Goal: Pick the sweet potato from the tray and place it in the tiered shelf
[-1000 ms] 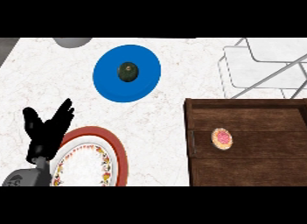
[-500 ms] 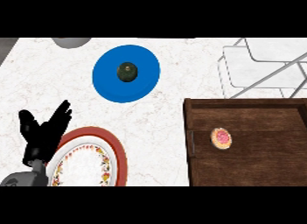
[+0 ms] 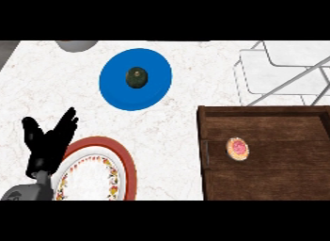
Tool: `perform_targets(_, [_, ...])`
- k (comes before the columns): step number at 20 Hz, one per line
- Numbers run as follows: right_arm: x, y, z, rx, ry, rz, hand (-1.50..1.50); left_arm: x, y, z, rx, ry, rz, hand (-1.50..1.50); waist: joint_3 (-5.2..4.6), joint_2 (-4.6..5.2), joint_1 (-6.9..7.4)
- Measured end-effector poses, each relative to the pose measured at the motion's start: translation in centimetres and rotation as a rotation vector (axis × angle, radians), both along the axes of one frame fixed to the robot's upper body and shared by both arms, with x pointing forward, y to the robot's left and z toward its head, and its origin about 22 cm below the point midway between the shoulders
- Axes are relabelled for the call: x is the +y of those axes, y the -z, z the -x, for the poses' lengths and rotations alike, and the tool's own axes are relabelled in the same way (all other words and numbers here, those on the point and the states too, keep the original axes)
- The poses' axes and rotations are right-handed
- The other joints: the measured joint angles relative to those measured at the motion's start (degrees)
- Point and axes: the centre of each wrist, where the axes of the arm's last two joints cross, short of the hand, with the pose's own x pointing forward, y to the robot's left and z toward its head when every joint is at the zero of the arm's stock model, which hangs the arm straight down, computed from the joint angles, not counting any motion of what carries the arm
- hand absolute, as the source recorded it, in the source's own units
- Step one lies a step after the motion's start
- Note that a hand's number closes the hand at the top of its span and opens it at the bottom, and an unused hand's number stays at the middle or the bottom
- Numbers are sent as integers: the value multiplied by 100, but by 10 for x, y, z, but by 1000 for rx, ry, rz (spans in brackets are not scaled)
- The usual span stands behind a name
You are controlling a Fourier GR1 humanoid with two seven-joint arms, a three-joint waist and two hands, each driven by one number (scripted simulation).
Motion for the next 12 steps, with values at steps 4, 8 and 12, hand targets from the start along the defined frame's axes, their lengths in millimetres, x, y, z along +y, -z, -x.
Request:
perform_targets(4, [-12, -6, 5, -32, 15, -147, -150, 4, 3, 2, -5, -2, 2, 0, 0, -8, -20])
perform_targets(8, [-30, -13, 14, -86, 108, -218, -150, 2, 1, 1, -2, 4, 0, 0, -1, 5, -3])
perform_targets(12, [-62, -16, 32, -129, 240, -247, -150, 2, -1, 1, 4, 3, 3, 0, -4, 15, -4])
